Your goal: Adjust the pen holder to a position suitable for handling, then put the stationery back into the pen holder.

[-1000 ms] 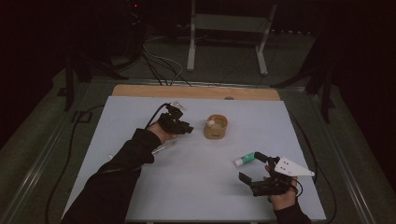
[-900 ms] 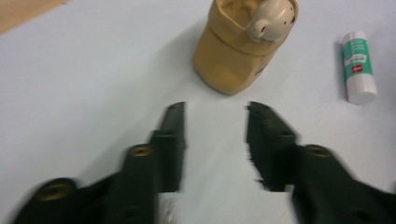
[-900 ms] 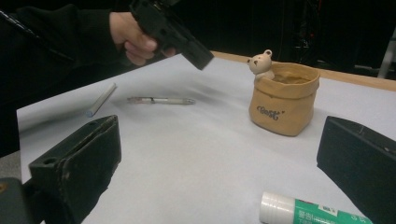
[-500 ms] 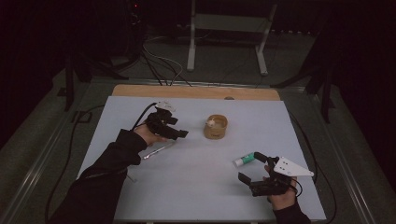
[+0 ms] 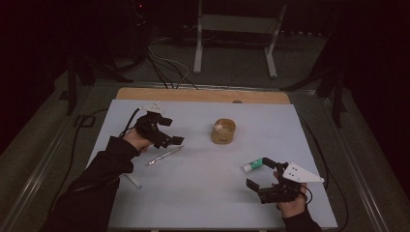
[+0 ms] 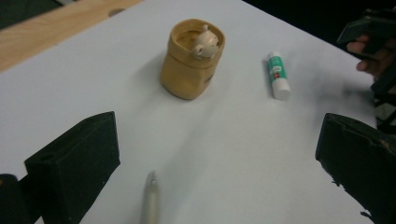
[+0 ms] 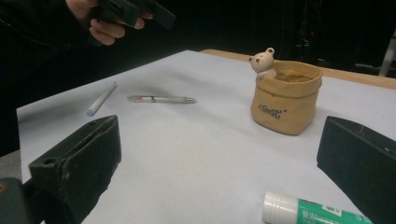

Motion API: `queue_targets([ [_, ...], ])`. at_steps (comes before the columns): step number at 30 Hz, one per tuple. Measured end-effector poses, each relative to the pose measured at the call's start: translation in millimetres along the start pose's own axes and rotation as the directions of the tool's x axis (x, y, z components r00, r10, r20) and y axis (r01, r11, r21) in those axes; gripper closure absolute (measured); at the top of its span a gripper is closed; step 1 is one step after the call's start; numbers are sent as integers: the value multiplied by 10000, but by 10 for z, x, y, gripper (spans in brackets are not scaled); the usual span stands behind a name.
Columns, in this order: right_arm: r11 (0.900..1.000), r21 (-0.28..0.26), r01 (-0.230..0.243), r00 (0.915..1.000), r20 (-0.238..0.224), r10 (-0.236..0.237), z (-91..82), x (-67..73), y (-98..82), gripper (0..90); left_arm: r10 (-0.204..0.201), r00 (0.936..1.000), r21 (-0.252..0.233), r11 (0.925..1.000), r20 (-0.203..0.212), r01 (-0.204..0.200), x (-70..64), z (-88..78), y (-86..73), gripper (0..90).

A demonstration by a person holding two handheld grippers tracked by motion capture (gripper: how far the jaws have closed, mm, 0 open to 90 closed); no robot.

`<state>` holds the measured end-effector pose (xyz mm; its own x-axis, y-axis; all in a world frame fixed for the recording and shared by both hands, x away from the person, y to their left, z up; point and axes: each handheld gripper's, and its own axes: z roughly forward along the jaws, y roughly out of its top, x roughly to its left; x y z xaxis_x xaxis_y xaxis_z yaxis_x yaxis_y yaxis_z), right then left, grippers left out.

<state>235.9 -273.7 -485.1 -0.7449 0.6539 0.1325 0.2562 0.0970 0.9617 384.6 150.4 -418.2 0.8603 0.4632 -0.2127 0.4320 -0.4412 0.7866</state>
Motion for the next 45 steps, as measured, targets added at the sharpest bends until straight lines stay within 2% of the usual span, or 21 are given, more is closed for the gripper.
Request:
queue_targets([
  [2,10000,-1,-6,10000,1,6,1,-1,-1,0,30,10000,-155,9999,-9,-30,3,-40,-32,2],
  [6,10000,14,15,10000,17,-15,0,4,2,0,226,9993,-428,9988,-304,-239,-2,-116,-83,2],
  [11,10000,22,28,10000,24,-28,1,9,2,0,639,9966,-334,9973,-520,-656,-17,-198,-134,2],
  [14,10000,23,39,10000,26,-39,-1,9,2,0,704,9964,-411,9965,-474,-724,-29,-252,-172,2],
  [25,10000,39,30,10000,38,-30,4,10,0,0,325,9961,-811,9959,-823,-392,-49,-421,-365,2],
  [31,10000,36,29,10000,46,-30,3,13,2,0,190,9930,-848,9960,-1162,-290,-66,-456,-485,3],
  [36,10000,37,60,10000,35,-60,3,14,2,0,113,9899,-764,9968,-1411,-223,-77,-426,-582,3],
  [42,10000,57,41,10000,25,-41,6,12,-2,0,-50,9852,-744,9972,-1715,-79,-37,-313,-722,3],
  [45,10000,46,63,10000,28,-63,5,16,-1,0,36,9818,-614,9980,-1901,-155,-20,-266,-785,3],
])
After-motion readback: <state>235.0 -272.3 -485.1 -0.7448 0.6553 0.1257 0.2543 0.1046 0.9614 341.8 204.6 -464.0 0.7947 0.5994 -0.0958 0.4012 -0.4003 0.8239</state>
